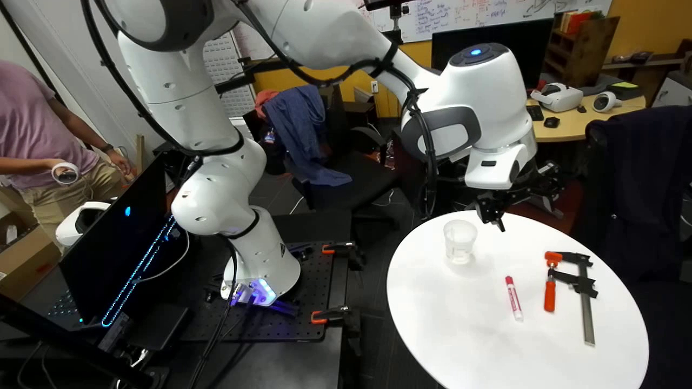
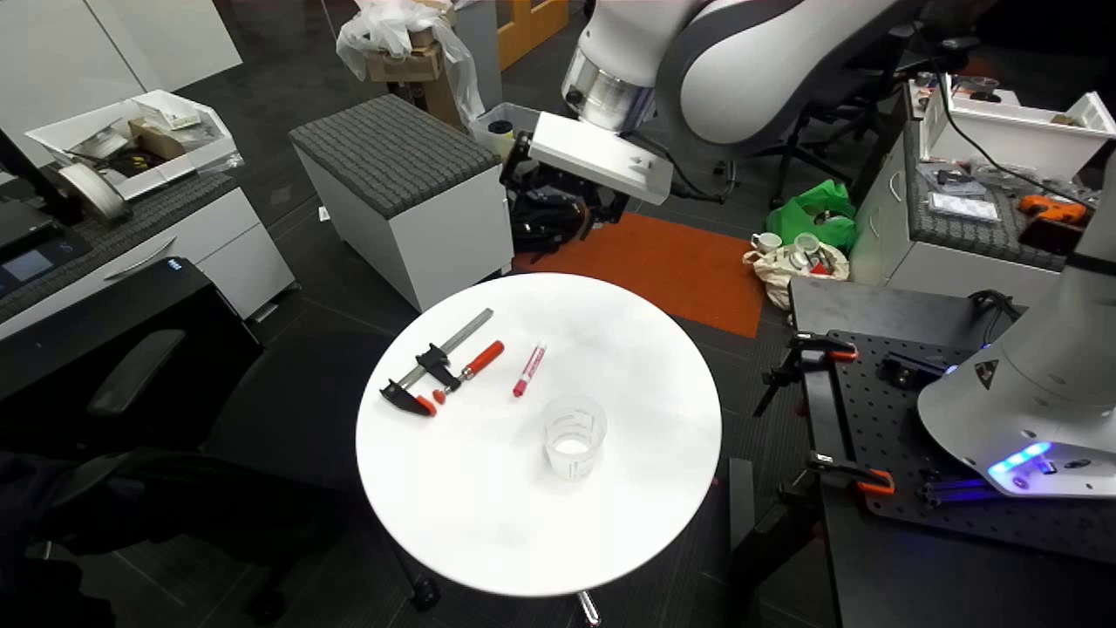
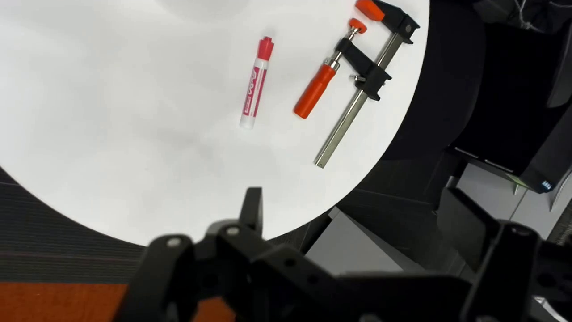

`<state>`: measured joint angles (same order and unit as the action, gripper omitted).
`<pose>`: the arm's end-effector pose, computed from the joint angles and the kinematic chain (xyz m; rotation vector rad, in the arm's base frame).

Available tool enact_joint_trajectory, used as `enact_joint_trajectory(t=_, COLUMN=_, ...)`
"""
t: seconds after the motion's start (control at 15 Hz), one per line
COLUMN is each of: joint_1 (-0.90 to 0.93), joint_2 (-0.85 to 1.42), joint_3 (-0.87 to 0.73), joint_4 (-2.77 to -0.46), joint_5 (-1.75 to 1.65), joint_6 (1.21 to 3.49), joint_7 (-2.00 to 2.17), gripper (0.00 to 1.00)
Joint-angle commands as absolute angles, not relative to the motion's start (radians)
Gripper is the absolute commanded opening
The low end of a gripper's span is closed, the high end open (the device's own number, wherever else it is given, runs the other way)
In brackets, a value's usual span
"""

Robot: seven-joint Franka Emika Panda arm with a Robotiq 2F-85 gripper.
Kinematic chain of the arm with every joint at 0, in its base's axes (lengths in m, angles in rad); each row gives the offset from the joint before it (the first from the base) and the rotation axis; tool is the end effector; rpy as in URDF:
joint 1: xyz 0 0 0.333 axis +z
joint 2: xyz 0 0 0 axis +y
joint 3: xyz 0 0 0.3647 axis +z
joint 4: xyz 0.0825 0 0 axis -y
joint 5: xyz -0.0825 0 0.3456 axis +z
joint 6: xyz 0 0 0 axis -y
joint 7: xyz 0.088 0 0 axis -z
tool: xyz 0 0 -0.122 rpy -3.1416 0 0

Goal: Pick up the marker and put it in the cup

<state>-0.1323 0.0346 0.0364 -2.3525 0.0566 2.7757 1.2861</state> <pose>0.5169 -0.0520 0.4197 -2.1622 1.8795 -0.4411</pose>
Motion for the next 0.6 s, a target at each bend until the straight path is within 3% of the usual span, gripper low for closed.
enact_joint_trajectory(t=0.0, joint_1=-0.084, joint_2=0.127, joint_3=-0.012, joint_4=-2.277, joint_5=0.053, joint_6=2.775, joint_7=1.317, gripper=1.00)
enact_joint_trajectory(t=0.53, joint_1=-0.032, joint_2=0.226, joint_3=-0.054, joint_4=-2.237, joint_5=0.101, joint_6=2.774, joint_7=1.258, gripper=1.00)
